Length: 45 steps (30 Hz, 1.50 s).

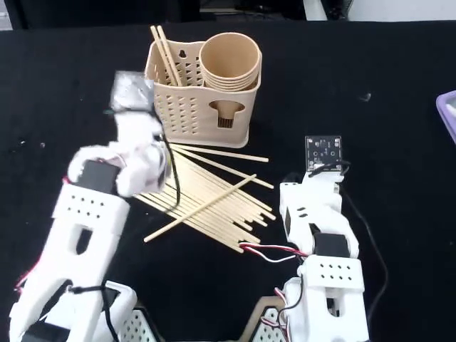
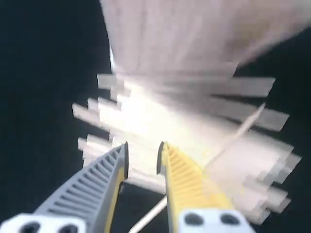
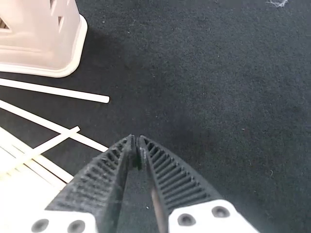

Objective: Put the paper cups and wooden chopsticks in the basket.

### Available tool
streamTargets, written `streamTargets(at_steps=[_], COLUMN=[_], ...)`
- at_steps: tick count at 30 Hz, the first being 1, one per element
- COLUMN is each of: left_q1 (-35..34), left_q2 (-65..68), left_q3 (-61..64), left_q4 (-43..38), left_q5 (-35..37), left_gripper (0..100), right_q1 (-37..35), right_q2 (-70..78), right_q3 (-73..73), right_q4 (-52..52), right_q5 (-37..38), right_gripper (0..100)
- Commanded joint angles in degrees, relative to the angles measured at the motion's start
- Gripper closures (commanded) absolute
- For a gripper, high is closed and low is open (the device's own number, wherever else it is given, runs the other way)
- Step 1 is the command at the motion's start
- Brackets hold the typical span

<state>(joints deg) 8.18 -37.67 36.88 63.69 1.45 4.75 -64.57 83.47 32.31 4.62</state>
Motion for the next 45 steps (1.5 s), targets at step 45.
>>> streamTargets(at_steps=[45], left_q1=[5.41], left_q2=[-0.7], left_q3=[18.68], left_q4=[-8.62], left_q5=[-30.33], left_gripper=[84], right_q1=[0.79], right_q2=[-1.45], right_q3=[-0.13], right_q4=[-0.97], right_q5=[-0.26], right_gripper=[98.7])
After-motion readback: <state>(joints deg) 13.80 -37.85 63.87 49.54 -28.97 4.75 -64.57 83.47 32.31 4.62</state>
